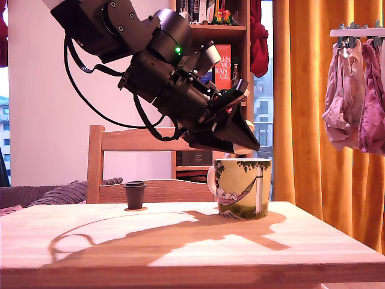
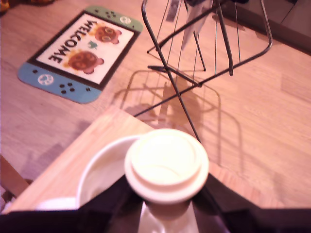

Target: Pick up the coffee capsules on the table and drop them inside the coffee cup

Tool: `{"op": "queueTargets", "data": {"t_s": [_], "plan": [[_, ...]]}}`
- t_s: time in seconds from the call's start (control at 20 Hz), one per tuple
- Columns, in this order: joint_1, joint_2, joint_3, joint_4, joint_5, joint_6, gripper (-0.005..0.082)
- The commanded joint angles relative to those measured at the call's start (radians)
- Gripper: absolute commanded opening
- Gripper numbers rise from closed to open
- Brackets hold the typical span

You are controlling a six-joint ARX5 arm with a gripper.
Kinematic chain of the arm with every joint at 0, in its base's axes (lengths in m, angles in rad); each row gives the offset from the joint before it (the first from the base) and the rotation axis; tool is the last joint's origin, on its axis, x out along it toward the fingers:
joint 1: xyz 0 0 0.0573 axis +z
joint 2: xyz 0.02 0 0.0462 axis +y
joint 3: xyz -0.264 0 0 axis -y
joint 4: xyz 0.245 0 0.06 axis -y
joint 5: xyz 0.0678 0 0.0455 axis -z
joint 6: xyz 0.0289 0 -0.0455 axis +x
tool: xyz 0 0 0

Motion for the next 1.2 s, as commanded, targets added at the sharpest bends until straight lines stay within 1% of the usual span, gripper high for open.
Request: {"op": "queueTargets", "data": {"t_s": [0.0,0.05,0.1,0.15,0.6,0.65,0.7,0.75,0.85,0.9,1.05,1.1,1.15], "plan": [[-0.004,0.024,0.011,0.003,0.005,0.009,0.0307],[-0.004,0.024,0.011,-0.004,0.004,0.009,0.0460],[-0.004,0.024,0.011,-0.017,0.004,0.009,0.0565],[-0.004,0.024,0.011,-0.031,0.005,0.009,0.0594],[-0.004,0.024,0.011,-0.044,0.012,0.009,0.0577],[-0.004,0.024,0.011,-0.044,0.012,0.010,0.0540],[-0.004,0.024,0.011,-0.045,0.012,0.014,0.0479],[-0.004,0.021,0.011,-0.045,0.018,0.028,0.0396],[-0.004,0.005,0.012,-0.052,0.043,0.028,0.0204],[-0.004,-0.009,0.012,-0.057,0.045,0.028,0.0132],[-0.002,-0.070,0.012,-0.088,0.041,0.039,0.0072],[-0.002,-0.090,0.012,-0.115,0.028,0.058,0.0044],[0.000,-0.107,0.012,-0.142,0.017,0.065,0.0033]]}}
